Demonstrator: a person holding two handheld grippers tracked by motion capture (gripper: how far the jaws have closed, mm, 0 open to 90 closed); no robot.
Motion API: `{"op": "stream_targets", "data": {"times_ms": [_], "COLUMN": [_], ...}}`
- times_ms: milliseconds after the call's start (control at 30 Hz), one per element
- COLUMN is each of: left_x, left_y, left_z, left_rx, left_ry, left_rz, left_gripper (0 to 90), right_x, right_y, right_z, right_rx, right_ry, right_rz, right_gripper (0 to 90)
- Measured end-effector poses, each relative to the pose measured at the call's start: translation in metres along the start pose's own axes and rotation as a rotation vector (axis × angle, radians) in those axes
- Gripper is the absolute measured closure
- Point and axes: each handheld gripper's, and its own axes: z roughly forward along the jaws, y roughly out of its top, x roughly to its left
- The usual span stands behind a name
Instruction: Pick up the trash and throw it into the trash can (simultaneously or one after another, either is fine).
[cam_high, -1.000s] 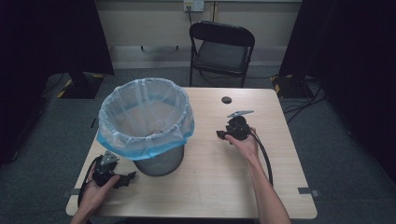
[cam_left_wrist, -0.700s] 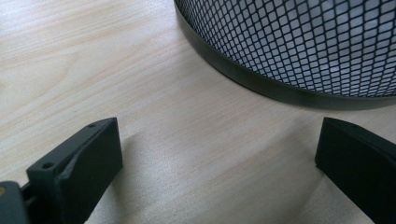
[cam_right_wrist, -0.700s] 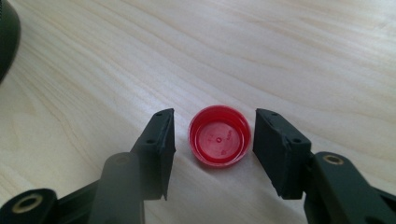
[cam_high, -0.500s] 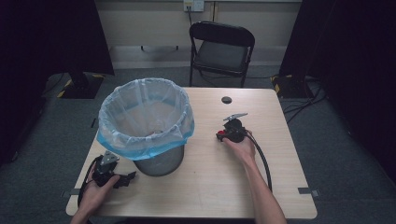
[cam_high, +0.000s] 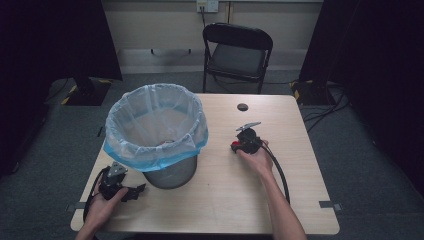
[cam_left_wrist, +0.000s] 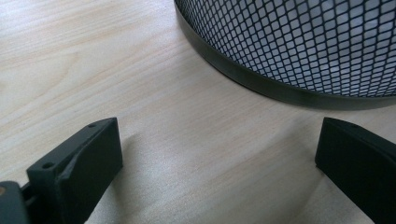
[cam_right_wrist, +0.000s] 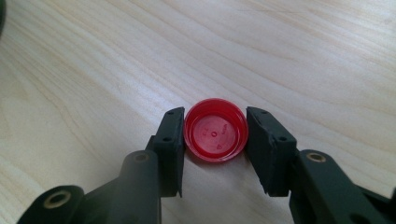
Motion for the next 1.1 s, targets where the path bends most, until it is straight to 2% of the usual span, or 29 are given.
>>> {"op": "stream_targets", "data": {"times_ms": [133, 233, 400, 1100], "left_x": [0.0, 0.0, 0.0, 0.0], "left_y": [0.0, 0.0, 0.0, 0.0], "left_z": [0.0, 0.0, 0.0, 0.0], "left_rx": [-0.001, -0.001, -0.001, 0.0], "left_ry": [0.0, 0.0, 0.0, 0.0], "left_rz": [-0.002, -0.002, -0.002, -0.001], "left_gripper": [0.1, 0.1, 0.1, 0.1], "right_x": [0.0, -0.003, -0.002, 0.004], "right_y": [0.001, 0.0, -0.001, 0.003], "right_z": [0.0, 0.0, -0.001, -0.027], "right_rx": [0.002, -0.011, -0.017, -0.115], "right_ry": [-0.005, 0.016, 0.027, 0.099], "right_rz": [0.019, 0.056, 0.077, 0.093], "right_gripper": [59.2, 59.5, 59.5, 59.5]}}
